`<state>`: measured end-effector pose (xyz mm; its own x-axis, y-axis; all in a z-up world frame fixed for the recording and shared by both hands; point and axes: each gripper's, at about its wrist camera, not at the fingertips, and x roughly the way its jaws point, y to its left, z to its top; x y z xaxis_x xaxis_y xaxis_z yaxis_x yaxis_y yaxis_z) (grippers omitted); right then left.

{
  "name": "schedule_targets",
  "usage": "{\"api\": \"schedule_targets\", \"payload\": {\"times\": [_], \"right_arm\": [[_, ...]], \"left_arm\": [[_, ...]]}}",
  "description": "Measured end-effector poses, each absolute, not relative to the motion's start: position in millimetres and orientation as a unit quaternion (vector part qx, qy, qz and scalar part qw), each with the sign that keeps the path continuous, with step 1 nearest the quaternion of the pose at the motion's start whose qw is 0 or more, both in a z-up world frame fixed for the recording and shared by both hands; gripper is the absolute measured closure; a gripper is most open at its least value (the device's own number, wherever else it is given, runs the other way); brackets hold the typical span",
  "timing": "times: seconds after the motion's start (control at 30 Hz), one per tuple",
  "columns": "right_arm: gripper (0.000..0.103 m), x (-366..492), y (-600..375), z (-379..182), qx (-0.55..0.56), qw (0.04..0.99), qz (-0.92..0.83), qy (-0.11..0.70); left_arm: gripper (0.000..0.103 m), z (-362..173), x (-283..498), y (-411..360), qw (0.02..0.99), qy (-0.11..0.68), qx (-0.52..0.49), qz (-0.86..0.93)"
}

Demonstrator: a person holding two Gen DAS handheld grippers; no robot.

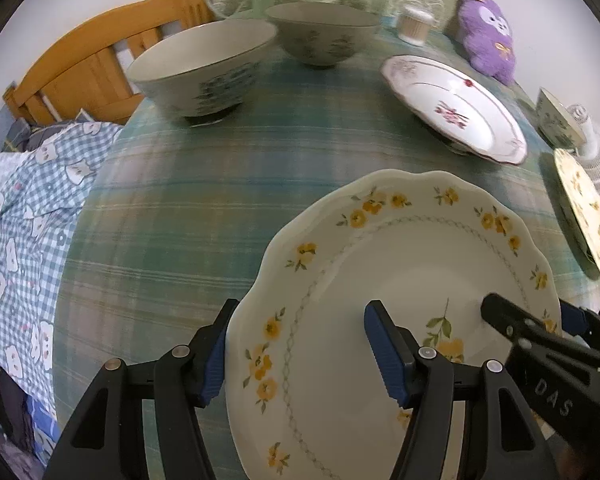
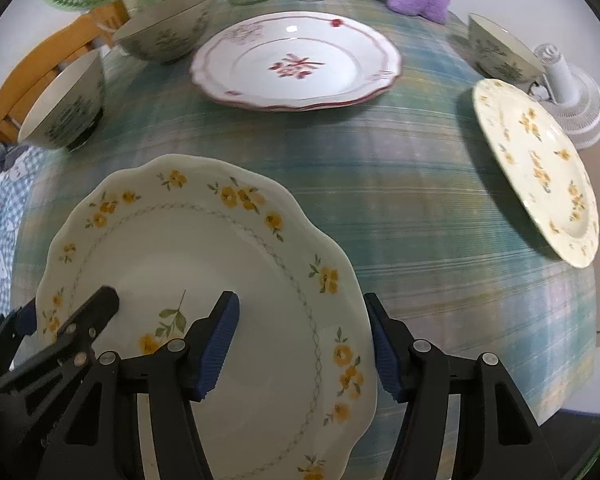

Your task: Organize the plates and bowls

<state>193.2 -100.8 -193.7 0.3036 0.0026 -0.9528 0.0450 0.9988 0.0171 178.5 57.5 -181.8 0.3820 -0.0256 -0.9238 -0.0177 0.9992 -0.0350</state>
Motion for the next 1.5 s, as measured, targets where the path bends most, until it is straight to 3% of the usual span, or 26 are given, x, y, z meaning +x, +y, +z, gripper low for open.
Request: {"api": "schedule_targets", "payload": {"times": [0.97,1.03,1.1,1.2,1.37,1.5], "right_arm": [[0.037,202,-176,-197,0.031,0.809,-0.039,0.586],[0.037,203,-176,-196,0.031,0.809,-0.040,0.585],[0.036,204,-174,-192,0.022,0.814,-0.044,0.579],[0.030,204,-176,-182,0.024,0.821,-0.055,0.568],[0.019,197,-176,-156,0.029,0.836,-0.071,0.543],[0.019,193,-175,-132,0.036,0.845,-0.082,0.527]], "left_arm": [[0.039,-192,197,-20,0.831,0.556,-0.015,-0.012],[0.035,-193,197,-21,0.826,0.563,-0.011,-0.021],[0.023,-192,196,-22,0.825,0.564,-0.007,-0.034],[0.013,-183,196,-20,0.835,0.548,0.000,-0.042],[0.006,-166,196,-11,0.844,0.533,-0.006,-0.062],[0.000,-145,193,-7,0.856,0.511,-0.002,-0.081]]}}
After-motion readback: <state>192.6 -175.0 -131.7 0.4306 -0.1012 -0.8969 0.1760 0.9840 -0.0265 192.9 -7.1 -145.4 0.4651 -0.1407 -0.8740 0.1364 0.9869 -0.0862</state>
